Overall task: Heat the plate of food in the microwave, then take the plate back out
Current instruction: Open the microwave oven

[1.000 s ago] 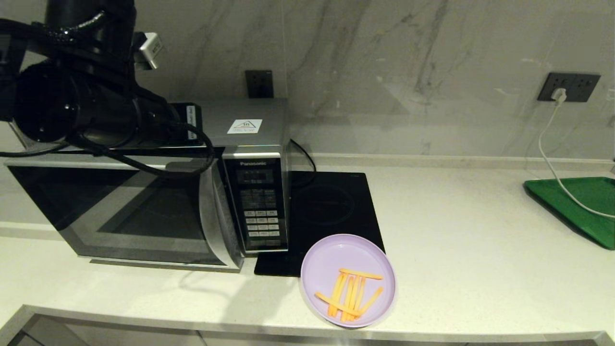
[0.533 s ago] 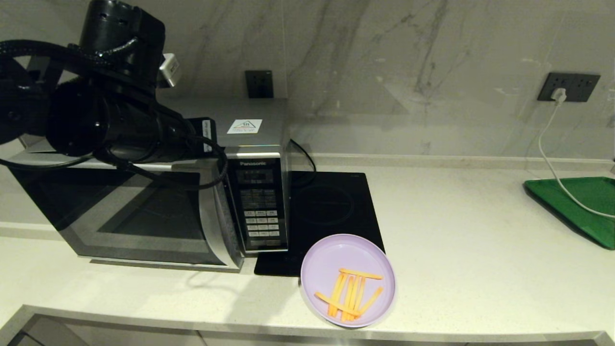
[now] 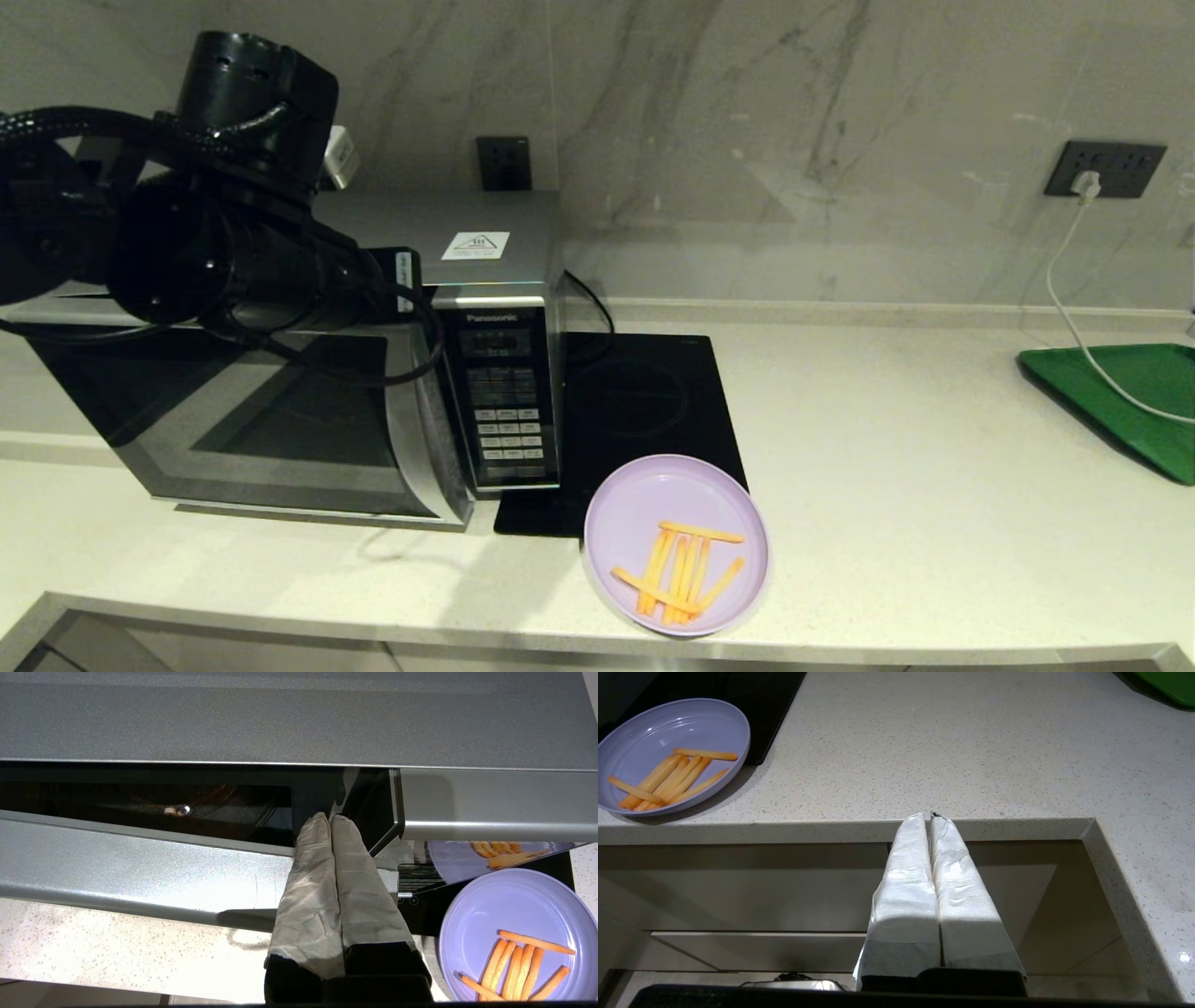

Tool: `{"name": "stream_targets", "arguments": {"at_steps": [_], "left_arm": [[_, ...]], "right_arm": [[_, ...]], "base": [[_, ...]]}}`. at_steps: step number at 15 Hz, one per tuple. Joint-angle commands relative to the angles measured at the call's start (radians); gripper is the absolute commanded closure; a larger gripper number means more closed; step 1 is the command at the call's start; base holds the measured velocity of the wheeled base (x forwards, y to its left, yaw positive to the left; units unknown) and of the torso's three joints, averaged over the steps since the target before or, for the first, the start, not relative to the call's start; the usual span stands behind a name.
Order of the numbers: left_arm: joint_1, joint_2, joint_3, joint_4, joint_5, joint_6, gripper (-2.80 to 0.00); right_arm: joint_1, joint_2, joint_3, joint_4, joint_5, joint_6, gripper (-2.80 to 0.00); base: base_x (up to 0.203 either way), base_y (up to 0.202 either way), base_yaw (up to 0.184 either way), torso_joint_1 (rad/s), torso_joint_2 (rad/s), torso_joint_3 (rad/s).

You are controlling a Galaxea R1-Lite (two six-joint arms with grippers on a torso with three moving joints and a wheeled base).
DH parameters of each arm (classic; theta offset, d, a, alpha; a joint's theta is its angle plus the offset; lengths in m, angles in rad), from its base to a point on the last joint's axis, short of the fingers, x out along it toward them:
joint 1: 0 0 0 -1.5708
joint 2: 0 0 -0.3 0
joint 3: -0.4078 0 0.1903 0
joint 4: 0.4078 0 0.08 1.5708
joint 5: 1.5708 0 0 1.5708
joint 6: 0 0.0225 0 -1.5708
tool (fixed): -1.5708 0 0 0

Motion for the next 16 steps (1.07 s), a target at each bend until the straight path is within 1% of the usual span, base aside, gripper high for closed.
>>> {"name": "stream_targets", "arguments": {"at_steps": [1, 4, 8, 12, 15, 16], "left_arm": [[0.000, -0.010, 0.007, 0.003, 0.007, -0.001, 0.00], [-0.003, -0.030, 0.018, 0.003, 0.030, -0.001, 0.00], [-0.003, -0.094, 0.079, 0.008, 0.030, 0.001, 0.00], [-0.005, -0.140, 0.112, 0.012, 0.033, 0.004, 0.00], [-0.003, -0.192, 0.136, 0.029, 0.039, 0.006, 0.00], [0.000, -0.210, 0.138, 0.052, 0.040, 0.006, 0.00]], "right_arm": [[0.000, 0.002, 0.001, 0.001, 0.000, 0.000, 0.00], [0.000, 0.002, 0.001, 0.001, 0.000, 0.000, 0.00], [0.000, 0.002, 0.001, 0.001, 0.000, 0.000, 0.00], [0.000, 0.002, -0.001, 0.001, 0.000, 0.000, 0.00], [0.000, 0.002, -0.001, 0.001, 0.000, 0.000, 0.00], [0.000, 0.002, 0.001, 0.001, 0.000, 0.000, 0.00]], "base": [[0.000, 0.000, 0.000, 0.000, 0.00, 0.000], [0.000, 0.000, 0.000, 0.000, 0.00, 0.000], [0.000, 0.000, 0.000, 0.000, 0.00, 0.000], [0.000, 0.000, 0.000, 0.000, 0.00, 0.000], [0.000, 0.000, 0.000, 0.000, 0.00, 0.000], [0.000, 0.000, 0.000, 0.000, 0.00, 0.000]]}}
